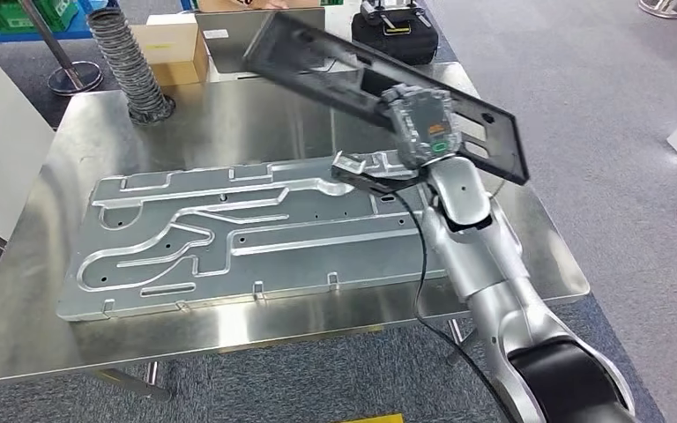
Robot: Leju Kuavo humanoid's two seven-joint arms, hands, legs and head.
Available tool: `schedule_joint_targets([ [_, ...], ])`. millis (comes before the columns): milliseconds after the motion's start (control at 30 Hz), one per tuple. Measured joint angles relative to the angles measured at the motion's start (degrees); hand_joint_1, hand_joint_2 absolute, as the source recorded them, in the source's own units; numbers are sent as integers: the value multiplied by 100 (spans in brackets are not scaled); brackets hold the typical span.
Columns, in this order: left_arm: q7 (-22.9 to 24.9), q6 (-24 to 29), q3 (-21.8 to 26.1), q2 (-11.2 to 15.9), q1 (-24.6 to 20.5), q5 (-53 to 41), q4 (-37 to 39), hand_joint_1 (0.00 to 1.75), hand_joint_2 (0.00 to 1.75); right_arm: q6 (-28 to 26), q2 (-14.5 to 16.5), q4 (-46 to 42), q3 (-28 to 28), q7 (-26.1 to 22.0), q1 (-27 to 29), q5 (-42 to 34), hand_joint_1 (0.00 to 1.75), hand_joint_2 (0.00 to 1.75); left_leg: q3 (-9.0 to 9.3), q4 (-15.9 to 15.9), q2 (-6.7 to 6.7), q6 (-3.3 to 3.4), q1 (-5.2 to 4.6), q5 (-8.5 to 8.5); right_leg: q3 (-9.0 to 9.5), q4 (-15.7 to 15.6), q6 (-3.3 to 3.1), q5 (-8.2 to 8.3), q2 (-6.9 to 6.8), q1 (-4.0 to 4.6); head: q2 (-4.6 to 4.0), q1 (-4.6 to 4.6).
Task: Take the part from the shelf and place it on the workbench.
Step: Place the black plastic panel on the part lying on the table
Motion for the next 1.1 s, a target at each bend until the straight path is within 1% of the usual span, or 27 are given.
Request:
schedule_joint_targets([
  [100,26,-3,-41,1,-54,-31,0,0,0,328,308,757,576,-532,-252,17,175,175,-17,-4,5,-109,13,-9,19,-90,-90,-20,12,30,0,0],
  [133,34,-3,-51,2,-68,-37,0,0,0,393,411,957,752,-674,-291,24,175,175,-34,48,6,-143,19,-56,37,-108,-131,-19,8,26,0,0],
  [167,41,-4,-59,0,-83,-43,0,0,0,429,517,1137,920,-772,-325,30,175,175,-100,206,7,-169,25,-158,57,-129,-170,-16,1,18,0,0],
  [200,50,-5,-64,-2,-94,-52,0,0,0,451,624,1305,1082,-836,-353,37,175,175,-235,497,8,-191,30,-314,74,-142,-200,-19,-6,19,0,0],
  [267,67,-7,-68,-5,-105,-74,0,0,0,480,802,1613,1386,-921,-393,24,175,175,-616,1288,9,-220,32,-645,91,-142,-242,-36,-12,42,0,0],
  [300,74,-6,-69,-5,-106,-84,0,0,0,497,863,1742,1511,-959,-397,-2,175,175,-769,1576,9,-227,32,-717,101,-139,-251,-45,-14,54,0,0],
  [333,78,-5,-71,-4,-105,-91,0,0,0,521,912,1858,1615,-1000,-393,-50,175,175,-825,1653,9,-228,32,-676,111,-135,-258,-54,-14,62,0,0],
  [367,83,-5,-74,-3,-105,-95,0,0,0,548,956,1963,1701,-1045,-390,-115,175,175,-764,1484,10,-222,33,-521,122,-126,-259,-65,-10,65,0,0],
  [400,86,-4,-78,-2,-107,-99,0,0,0,575,997,2052,1766,-1092,-391,-186,175,175,-603,1117,10,-212,34,-296,132,-112,-252,-81,-3,65,0,0],
  [433,90,-1,-86,-2,-110,-104,0,0,0,600,1036,2137,1820,-1138,-395,-257,175,175,-408,709,9,-196,34,-117,137,-95,-240,-99,6,69,0,0],
  [467,92,2,-96,-2,-116,-109,0,0,0,617,1066,2210,1862,-1177,-400,-316,175,175,-242,358,6,-173,26,8,133,-73,-221,-115,17,77,0,0],
  [500,94,8,-105,-2,-123,-116,0,0,0,630,1087,2278,1899,-1217,-402,-367,175,175,-142,150,3,-148,18,57,126,-59,-199,-124,24,87,0,0],
  [567,91,22,-126,-2,-132,-130,0,0,0,642,1106,2413,1959,-1307,-391,-467,175,175,-109,67,-4,-91,4,42,116,-60,-150,-123,29,100,0,0],
  [600,85,29,-138,-6,-132,-136,0,0,0,644,1109,2473,1986,-1355,-382,-520,175,175,-105,58,-2,-59,17,50,118,-64,-121,-130,28,102,0,0],
  [633,75,33,-149,-9,-133,-139,0,0,0,643,1108,2532,2007,-1396,-375,-577,175,175,-95,41,0,-26,30,59,109,-28,-88,-167,26,101,0,0],
  [667,60,34,-159,-13,-134,-142,0,0,0,641,1108,2591,2023,-1423,-373,-634,175,175,-85,21,4,7,43,70,58,95,-55,-253,23,100,0,0],
  [700,42,34,-166,-16,-137,-144,0,0,0,640,1105,2648,2033,-1440,-367,-686,175,175,-76,4,9,33,53,78,-48,334,-25,-396,19,94,0,0],
  [767,8,34,-174,-15,-136,-147,0,0,0,619,1082,2780,2036,-1461,-319,-769,175,175,-73,4,12,59,51,75,-409,1096,18,-748,14,72,0,0],
  [800,-7,34,-178,-15,-132,-149,0,0,0,595,1062,2842,2037,-1472,-273,-793,175,175,-72,6,11,64,49,72,-573,1422,31,-852,13,61,0,0],
  [833,-21,34,-182,-15,-126,-152,0,0,0,553,1040,2897,2037,-1490,-226,-818,175,175,-70,9,9,67,48,69,-657,1572,35,-853,13,53,0,0],
  [867,-38,34,-188,-15,-119,-158,0,0,0,503,1021,2940,2038,-1506,-192,-844,175,175,-65,13,6,66,46,67,-625,1480,28,-742,13,49,0,0],
  [900,-57,33,-194,-16,-115,-163,0,0,0,455,1006,2972,2038,-1519,-173,-870,175,175,-55,17,5,62,43,62,-481,1166,9,-546,12,48,0,0],
  [933,-78,27,-201,-19,-113,-166,0,0,0,411,991,3000,2038,-1528,-168,-896,175,175,-45,19,4,55,40,56,-270,721,-27,-340,10,58,0,0],
  [967,-95,18,-205,-24,-115,-166,0,0,0,379,978,3026,2038,-1529,-168,-915,175,175,-40,23,2,40,27,49,-80,327,-61,-188,6,72,0,0],
  [1000,-108,8,-207,-28,-116,-161,0,0,0,355,966,3053,2038,-1528,-166,-928,175,175,-37,24,1,21,19,43,54,45,-91,-96,3,88,0,0],
  [1033,-117,-2,-207,-32,-115,-155,0,0,0,333,952,3081,2038,-1525,-160,-937,175,175,-34,20,0,-4,15,41,117,-91,-113,-73,3,104,0,0],
  [1100,-127,-12,-205,-32,-110,-146,0,0,87,304,929,3122,2038,-1519,-147,-949,87,87,-16,-6,1,-65,12,47,134,-128,-145,-62,9,103,0,0],
])
